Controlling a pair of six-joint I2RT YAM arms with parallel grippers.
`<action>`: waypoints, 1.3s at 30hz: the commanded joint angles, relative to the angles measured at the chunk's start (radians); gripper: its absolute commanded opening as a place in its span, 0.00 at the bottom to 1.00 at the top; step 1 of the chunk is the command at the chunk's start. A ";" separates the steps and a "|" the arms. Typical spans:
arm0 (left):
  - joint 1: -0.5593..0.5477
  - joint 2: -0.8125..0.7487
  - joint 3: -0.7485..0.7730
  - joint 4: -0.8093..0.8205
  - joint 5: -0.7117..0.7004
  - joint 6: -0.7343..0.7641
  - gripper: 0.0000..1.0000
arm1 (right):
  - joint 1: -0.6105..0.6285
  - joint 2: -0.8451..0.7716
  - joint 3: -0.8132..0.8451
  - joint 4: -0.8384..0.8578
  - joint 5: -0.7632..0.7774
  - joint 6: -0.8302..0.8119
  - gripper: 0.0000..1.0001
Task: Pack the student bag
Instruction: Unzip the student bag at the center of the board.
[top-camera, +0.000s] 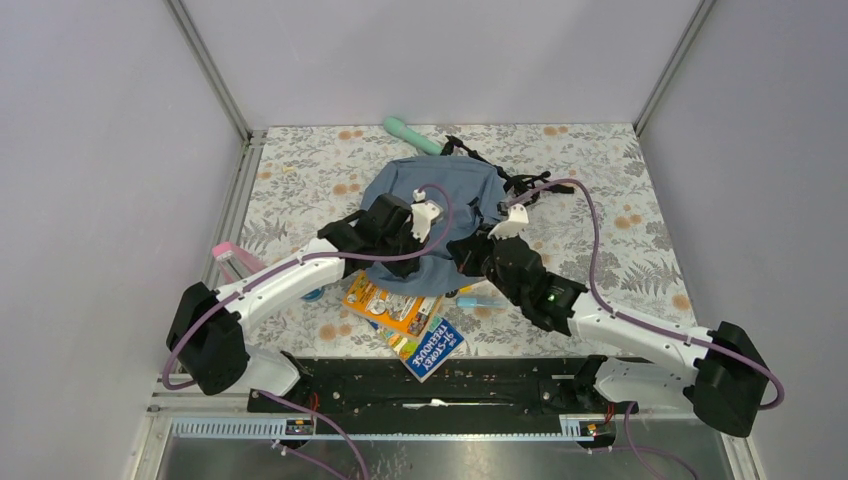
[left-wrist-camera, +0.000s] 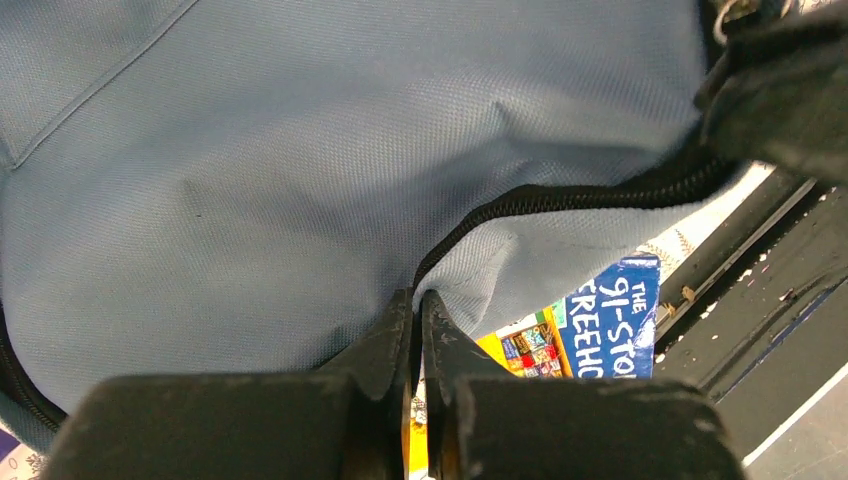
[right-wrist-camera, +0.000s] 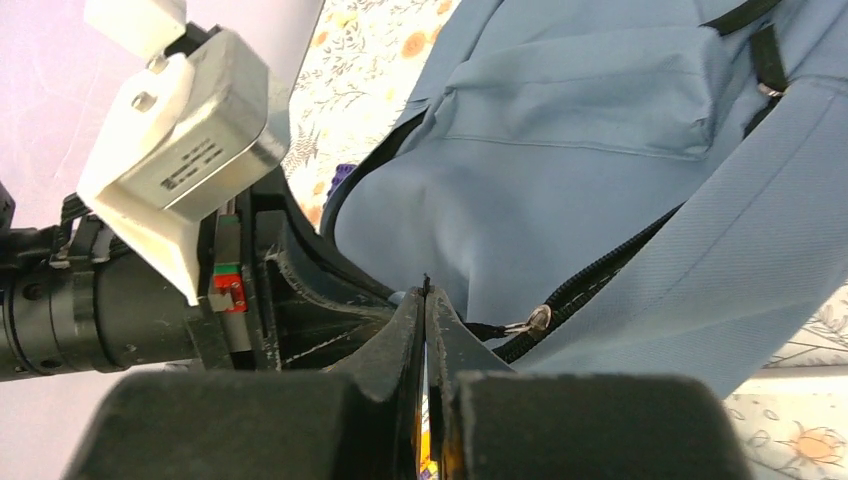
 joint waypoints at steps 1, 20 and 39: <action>-0.004 -0.019 -0.003 0.131 -0.001 -0.054 0.00 | 0.070 0.035 0.031 0.151 0.061 0.065 0.00; -0.003 -0.050 -0.004 0.157 -0.008 -0.099 0.04 | 0.254 0.109 0.068 0.240 0.307 0.025 0.00; -0.003 -0.345 -0.133 0.259 0.005 0.088 0.89 | 0.250 -0.145 0.039 0.013 0.460 -0.292 0.71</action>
